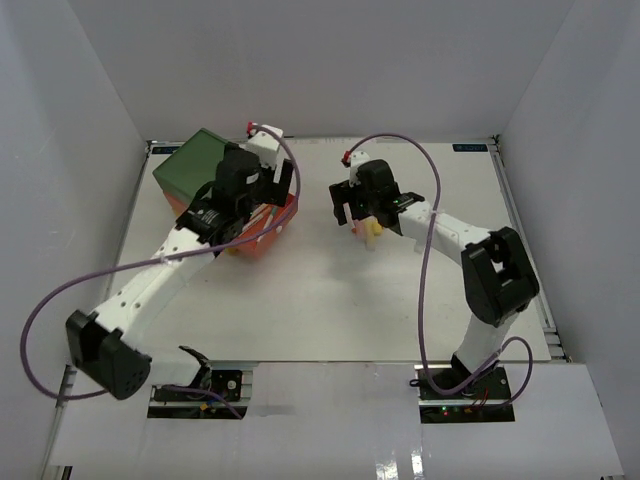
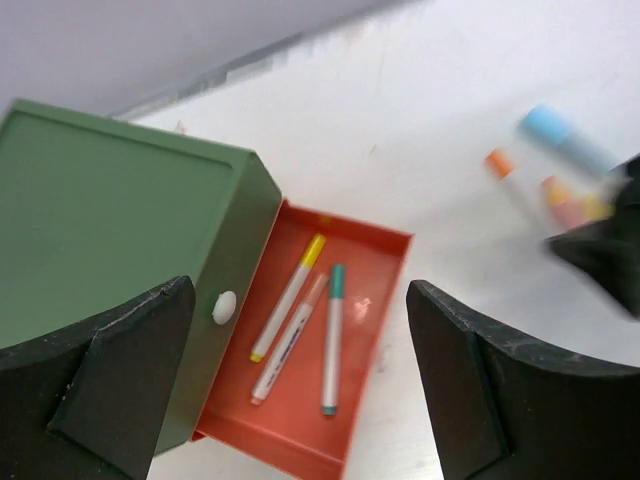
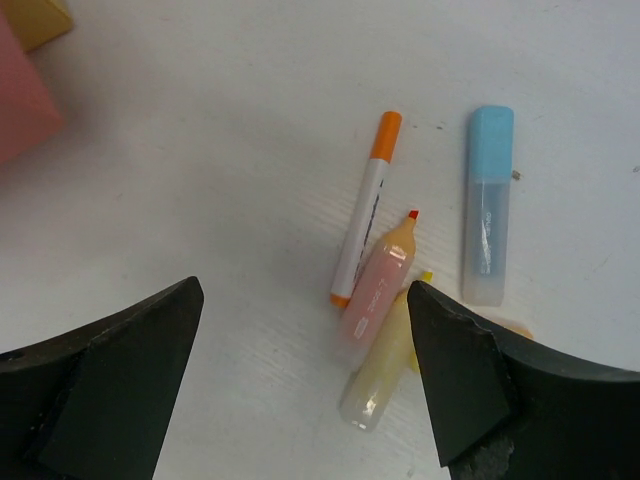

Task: Sort the stationery into containers
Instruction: Pick up the pen from the center of the board.

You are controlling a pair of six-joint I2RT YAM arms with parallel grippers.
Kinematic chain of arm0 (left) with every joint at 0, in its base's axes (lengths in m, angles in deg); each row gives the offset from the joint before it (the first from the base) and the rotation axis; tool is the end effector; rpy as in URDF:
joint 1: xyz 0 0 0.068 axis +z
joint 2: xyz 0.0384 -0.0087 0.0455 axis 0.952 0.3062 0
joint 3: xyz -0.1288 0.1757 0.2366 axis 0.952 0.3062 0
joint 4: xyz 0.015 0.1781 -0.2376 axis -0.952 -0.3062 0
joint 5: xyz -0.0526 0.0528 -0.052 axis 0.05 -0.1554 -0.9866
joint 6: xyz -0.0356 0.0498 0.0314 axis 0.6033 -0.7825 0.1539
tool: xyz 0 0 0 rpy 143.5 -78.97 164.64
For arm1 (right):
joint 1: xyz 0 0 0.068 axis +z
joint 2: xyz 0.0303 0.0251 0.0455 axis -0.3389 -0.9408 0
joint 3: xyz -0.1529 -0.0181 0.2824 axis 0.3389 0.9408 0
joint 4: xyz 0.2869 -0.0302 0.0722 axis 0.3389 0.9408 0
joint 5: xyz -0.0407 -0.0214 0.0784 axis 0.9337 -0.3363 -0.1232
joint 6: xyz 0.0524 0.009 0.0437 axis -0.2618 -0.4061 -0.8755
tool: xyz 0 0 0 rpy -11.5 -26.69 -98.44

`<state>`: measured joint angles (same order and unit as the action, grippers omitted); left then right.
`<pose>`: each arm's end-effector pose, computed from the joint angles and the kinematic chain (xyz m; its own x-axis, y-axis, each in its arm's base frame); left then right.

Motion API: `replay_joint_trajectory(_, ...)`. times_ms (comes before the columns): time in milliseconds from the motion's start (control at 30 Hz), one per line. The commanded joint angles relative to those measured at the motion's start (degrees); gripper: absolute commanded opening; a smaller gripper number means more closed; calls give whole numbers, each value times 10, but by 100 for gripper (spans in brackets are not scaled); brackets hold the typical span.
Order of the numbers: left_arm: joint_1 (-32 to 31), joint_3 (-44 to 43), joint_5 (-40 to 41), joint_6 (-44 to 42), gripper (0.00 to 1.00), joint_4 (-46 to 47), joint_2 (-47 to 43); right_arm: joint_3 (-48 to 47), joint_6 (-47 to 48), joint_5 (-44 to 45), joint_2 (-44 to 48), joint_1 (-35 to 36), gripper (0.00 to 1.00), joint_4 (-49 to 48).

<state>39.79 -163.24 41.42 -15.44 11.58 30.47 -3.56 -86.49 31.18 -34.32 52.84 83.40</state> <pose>0.3159 -0.1758 0.4069 -0.3506 0.3306 -0.8762 0.2507 0.9346 0.2524 0.3822 0.2449 0.2759 -0.4636 -0.2318 -0.8552 -0.4793 0.8774 0.0221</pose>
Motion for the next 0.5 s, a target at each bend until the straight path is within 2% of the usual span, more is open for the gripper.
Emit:
replay_joint_trajectory(0, 0, 50, -73, 79, 98, 51, -126, -75, 12, 39, -65, 1, 89, 59)
replay_joint_trajectory(67, 0, 90, -63, 102, 98, 101, -185, -103, 12, 48, -95, 1, 85, 78)
replay_joint_trajectory(167, 2, 196, -56, 125, 98, 176, -252, -141, 9, 66, -149, 1, 73, 95)
replay_joint_trajectory(233, 2, 209, -55, 125, 98, 188, -271, -155, 7, 65, -163, 1, 65, 95)
replay_joint_trajectory(333, 5, 237, -31, 118, 98, 204, -294, -172, 4, 60, -192, 2, 59, 102)
replay_joint_trajectory(467, 11, 246, -36, 125, 98, 205, -300, -200, 1, 68, -222, 1, 54, 111)
